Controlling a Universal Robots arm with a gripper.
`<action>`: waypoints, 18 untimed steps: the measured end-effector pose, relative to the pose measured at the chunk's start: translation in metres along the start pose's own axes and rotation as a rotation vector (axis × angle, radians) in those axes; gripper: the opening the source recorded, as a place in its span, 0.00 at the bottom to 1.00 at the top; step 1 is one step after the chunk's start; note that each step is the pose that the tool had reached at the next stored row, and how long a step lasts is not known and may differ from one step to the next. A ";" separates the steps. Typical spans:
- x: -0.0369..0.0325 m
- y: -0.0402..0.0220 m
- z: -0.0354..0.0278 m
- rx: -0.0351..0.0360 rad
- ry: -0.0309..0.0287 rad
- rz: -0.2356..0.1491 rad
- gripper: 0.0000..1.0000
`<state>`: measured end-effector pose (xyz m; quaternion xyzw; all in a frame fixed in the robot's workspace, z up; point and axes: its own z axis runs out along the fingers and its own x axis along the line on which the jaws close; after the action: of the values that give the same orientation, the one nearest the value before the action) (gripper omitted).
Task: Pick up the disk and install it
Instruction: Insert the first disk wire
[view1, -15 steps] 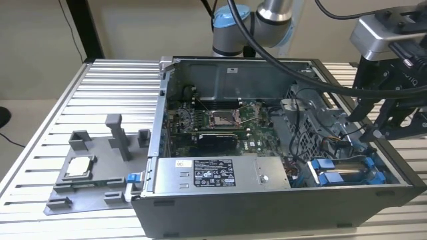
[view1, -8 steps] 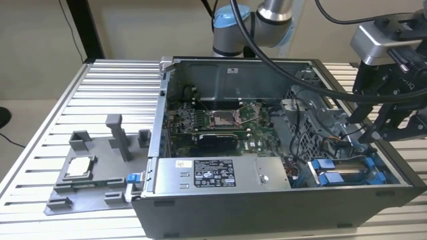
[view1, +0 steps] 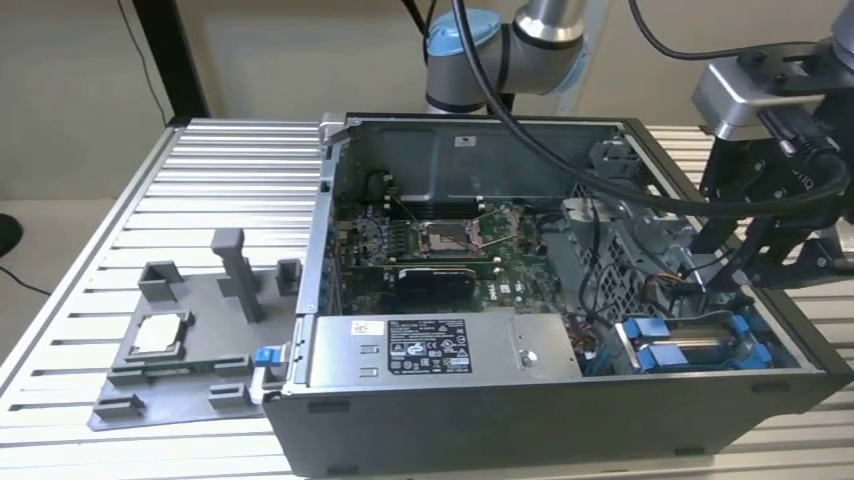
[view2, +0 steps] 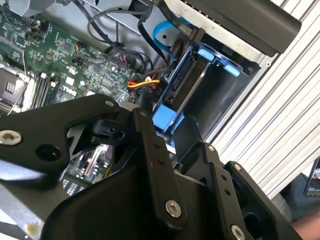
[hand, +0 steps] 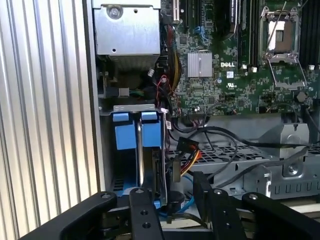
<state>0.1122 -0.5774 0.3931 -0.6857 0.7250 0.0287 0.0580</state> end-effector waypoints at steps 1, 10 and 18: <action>0.0001 0.0000 0.0013 -0.0007 0.0003 0.006 1.00; 0.0010 0.0003 0.0122 0.0007 0.0031 0.078 1.00; 0.0005 0.0002 0.0229 0.0058 -0.0005 0.124 1.00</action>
<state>0.1130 -0.5752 0.3704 -0.6392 0.7663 0.0303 0.0582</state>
